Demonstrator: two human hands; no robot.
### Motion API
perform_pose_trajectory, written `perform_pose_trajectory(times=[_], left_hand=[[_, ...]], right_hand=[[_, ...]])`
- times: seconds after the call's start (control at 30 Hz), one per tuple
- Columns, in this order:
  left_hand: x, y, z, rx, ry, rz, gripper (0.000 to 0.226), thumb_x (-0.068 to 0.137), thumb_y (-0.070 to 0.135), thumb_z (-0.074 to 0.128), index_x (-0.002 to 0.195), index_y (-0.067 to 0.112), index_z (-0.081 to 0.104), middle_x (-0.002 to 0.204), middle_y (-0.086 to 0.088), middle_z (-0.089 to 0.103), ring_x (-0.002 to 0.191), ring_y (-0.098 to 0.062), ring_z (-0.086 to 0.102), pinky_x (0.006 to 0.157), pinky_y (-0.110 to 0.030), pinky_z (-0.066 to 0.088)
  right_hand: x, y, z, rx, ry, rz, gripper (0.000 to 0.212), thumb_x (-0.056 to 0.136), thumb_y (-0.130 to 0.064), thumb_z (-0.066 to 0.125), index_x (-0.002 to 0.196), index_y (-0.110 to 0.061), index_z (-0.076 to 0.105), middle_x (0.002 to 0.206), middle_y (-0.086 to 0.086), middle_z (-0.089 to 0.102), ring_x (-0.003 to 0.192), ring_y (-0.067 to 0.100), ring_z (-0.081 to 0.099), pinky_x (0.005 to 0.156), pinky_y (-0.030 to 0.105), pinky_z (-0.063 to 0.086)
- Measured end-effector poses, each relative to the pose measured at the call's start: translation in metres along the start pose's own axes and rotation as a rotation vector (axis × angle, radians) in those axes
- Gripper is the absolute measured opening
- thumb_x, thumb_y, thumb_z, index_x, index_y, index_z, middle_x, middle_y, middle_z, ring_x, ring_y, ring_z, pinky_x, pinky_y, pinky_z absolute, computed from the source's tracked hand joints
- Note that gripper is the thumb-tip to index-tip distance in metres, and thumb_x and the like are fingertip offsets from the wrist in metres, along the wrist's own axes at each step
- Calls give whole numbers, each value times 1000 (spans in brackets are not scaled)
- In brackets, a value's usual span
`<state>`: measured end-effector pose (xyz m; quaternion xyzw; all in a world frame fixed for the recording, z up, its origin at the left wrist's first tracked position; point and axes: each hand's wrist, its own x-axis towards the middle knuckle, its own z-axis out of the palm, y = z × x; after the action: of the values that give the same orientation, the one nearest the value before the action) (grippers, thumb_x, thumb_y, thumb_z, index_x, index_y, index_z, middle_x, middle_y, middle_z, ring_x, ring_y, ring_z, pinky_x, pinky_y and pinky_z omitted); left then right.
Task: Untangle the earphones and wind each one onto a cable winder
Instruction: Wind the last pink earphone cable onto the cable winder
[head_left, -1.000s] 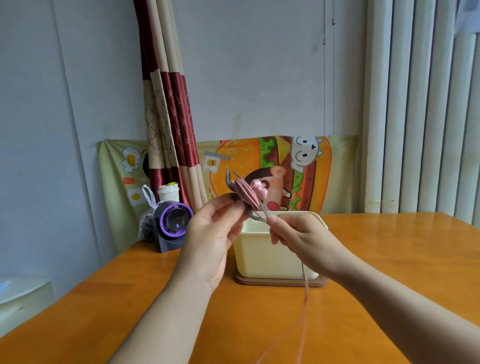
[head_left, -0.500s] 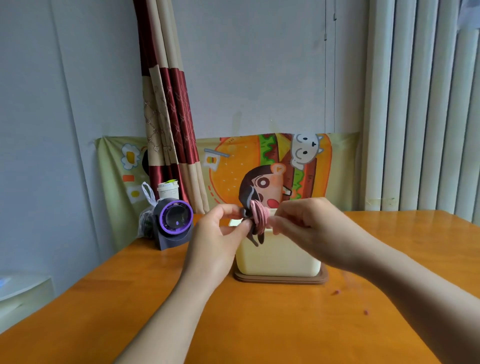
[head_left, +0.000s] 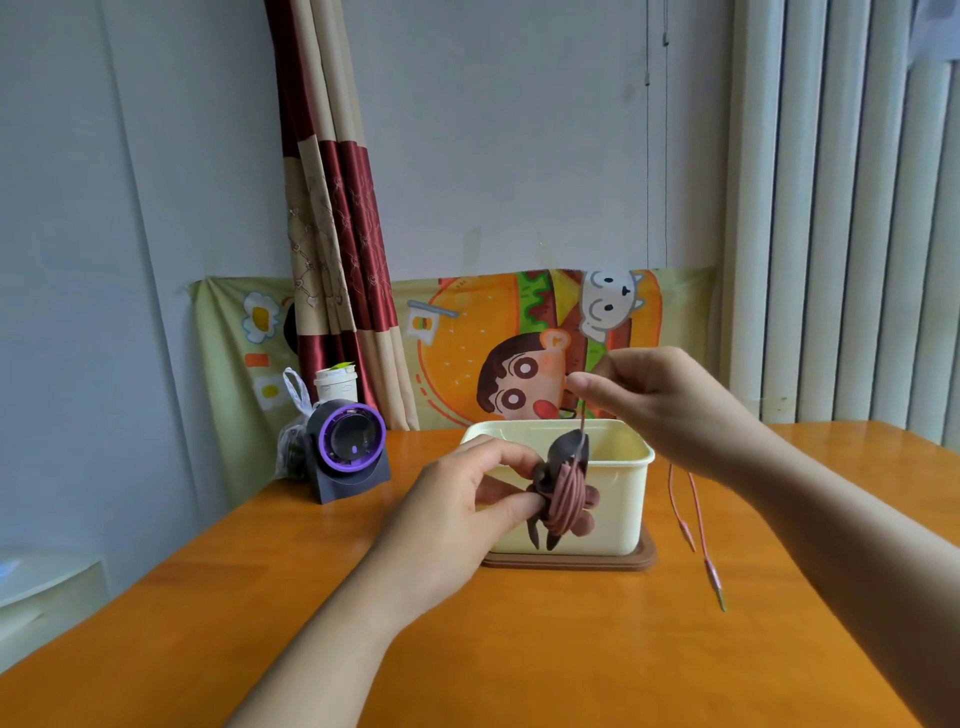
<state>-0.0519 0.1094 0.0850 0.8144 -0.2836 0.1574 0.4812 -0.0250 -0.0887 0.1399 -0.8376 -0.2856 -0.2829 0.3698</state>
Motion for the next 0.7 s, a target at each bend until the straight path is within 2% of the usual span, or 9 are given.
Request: perform_pose_trajectory(times=[0.1, 0.17, 0.2, 0.27, 0.33, 0.47, 0.57, 0.63, 0.7], left_hand=[[0, 3, -1, -103, -43, 9, 16, 87, 17, 67, 99, 28, 65, 99, 9, 73, 94, -10, 70, 87, -24, 51], [0, 5, -1, -165, -70, 20, 19, 83, 26, 67, 102, 25, 66, 98, -2, 75, 96, -18, 71, 95, -38, 51], [0, 6, 0, -182, -76, 27, 21, 81, 29, 67, 102, 25, 66, 97, -2, 76, 96, -18, 71, 96, -39, 50], [1, 7, 1, -183, -80, 53, 22, 77, 31, 67, 99, 28, 67, 96, 4, 75, 94, -13, 70, 93, -31, 51], [1, 10, 3, -172, -65, 102, 19, 78, 27, 67, 96, 32, 68, 97, 10, 72, 93, -9, 69, 87, -21, 50], [-1, 9, 3, 71, 29, 278, 28, 82, 6, 71, 93, 31, 67, 102, 23, 63, 104, 2, 61, 90, -11, 44], [-1, 4, 2, 348, 109, 434, 30, 83, 9, 69, 99, 34, 64, 103, 22, 55, 114, 9, 50, 97, -7, 36], [0, 0, 1, 432, 150, 475, 28, 84, 15, 64, 103, 35, 61, 104, 23, 49, 107, 9, 52, 91, -9, 42], [-1, -1, 1, 450, 190, 456, 29, 86, 16, 61, 106, 37, 58, 107, 25, 47, 94, 11, 53, 79, -12, 48]], right_hand=[[-3, 2, 6, 149, -30, 74, 33, 86, -37, 56, 61, -15, 54, 42, -13, 37, 41, 3, 32, 43, 12, 26], [-5, 5, 13, 222, -61, 120, 41, 85, -40, 56, 65, -5, 56, 43, -13, 40, 42, 2, 35, 46, 11, 29], [-5, 7, 16, 261, -77, 137, 49, 82, -45, 57, 69, 1, 56, 49, -11, 41, 47, 3, 34, 51, 13, 30], [-6, 11, 23, 357, -145, 166, 56, 79, -56, 59, 72, 0, 57, 63, 7, 45, 60, 18, 39, 62, 30, 35], [-7, 10, 26, 451, -240, 193, 52, 81, -57, 60, 71, -6, 58, 68, 11, 50, 65, 23, 43, 66, 37, 36], [-9, 7, 27, 622, -429, 243, 59, 86, -44, 59, 101, 13, 58, 86, 27, 60, 77, 28, 54, 72, 33, 47], [-12, 3, 27, 637, -472, 263, 69, 79, -48, 62, 105, 15, 53, 88, 22, 57, 76, 30, 51, 66, 33, 44], [-12, 3, 26, 653, -460, 265, 61, 84, -42, 60, 104, 15, 53, 90, 25, 58, 80, 34, 54, 72, 42, 44], [-12, 1, 26, 688, -450, 274, 49, 89, -35, 54, 100, 13, 54, 84, 25, 61, 74, 33, 60, 70, 39, 48]])
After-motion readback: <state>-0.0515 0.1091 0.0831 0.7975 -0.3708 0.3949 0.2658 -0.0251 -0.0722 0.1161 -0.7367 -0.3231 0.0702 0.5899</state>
